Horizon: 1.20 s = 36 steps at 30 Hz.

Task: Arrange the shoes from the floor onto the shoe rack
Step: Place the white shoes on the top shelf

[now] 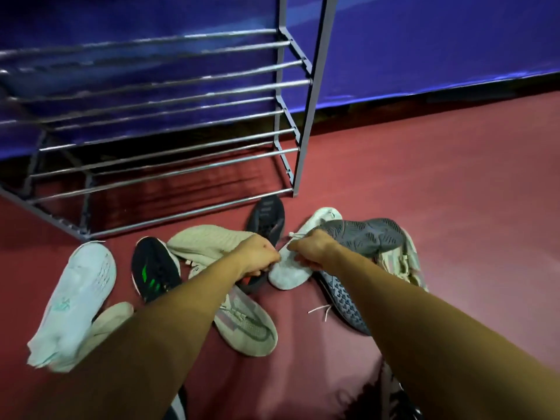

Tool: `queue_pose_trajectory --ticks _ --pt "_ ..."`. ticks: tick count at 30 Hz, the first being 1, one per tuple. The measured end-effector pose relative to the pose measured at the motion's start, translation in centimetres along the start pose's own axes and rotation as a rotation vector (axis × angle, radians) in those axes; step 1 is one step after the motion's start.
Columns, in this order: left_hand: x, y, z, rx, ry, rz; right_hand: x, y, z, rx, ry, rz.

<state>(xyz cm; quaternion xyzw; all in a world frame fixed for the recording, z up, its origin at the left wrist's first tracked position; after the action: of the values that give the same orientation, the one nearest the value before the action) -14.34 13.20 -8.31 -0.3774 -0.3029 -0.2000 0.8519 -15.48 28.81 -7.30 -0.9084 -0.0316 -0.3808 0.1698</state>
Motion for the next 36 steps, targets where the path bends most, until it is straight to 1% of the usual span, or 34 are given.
queue_pose_trajectory --ticks 3,6,9,11,13,16,19,22,26,29,31,33,36 --pt "-0.5 2.6 -1.1 0.069 -0.079 -0.057 -0.8 1.1 2.5 -0.001 0.058 -0.016" --pt "-0.7 4.8 -2.7 0.124 -0.189 -0.048 -1.9 2.0 4.2 0.005 0.079 -0.01" --pt "-1.5 5.7 -3.5 0.162 -0.259 0.05 -2.8 2.6 6.0 0.057 0.088 0.009" --pt "-2.0 5.7 -3.6 0.153 -0.278 0.129 -3.3 2.8 7.0 0.074 0.143 0.008" --pt "-2.5 5.9 -3.6 0.095 -0.286 0.189 -3.8 3.0 8.1 0.075 0.183 0.021" --pt "-2.4 6.6 -2.9 -0.016 -0.299 0.253 -3.9 3.2 8.8 0.077 0.18 0.073" --pt "-2.4 6.9 -2.8 0.043 -0.364 0.324 -4.1 3.3 9.5 0.076 0.154 0.124" --pt "-3.1 6.9 -3.7 0.177 -0.424 0.336 -4.2 3.5 9.7 0.075 0.158 0.168" --pt "-3.1 6.6 -3.8 0.388 -0.397 0.313 -3.8 3.2 8.7 -0.006 0.232 0.11" --pt "-1.5 5.8 -2.6 0.481 -0.36 0.259 -2.7 2.8 7.5 -0.086 0.238 0.012" --pt "-0.9 5.4 -1.9 0.493 -0.328 0.241 -1.6 2.1 6.4 -0.03 0.234 -0.013" --pt "0.4 4.6 -0.7 0.468 -0.284 0.231 -0.1 1.3 4.7 -0.026 0.208 -0.025" --pt "3.6 2.2 1.9 0.422 -0.231 0.26 2.5 0.9 1.7 0.002 0.142 -0.075"
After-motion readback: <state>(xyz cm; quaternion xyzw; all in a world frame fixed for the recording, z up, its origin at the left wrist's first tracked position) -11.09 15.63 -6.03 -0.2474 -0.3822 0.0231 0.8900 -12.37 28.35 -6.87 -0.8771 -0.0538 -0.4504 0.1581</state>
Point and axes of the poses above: each hand's wrist, its own x-axis away from the middle knuckle, its own y-axis out of the palm, z = x × y, the point moved 3 cm from there along -x, towards the middle knuckle, and after that the axes turned 13 degrees about -x, right-handed, at the moved point
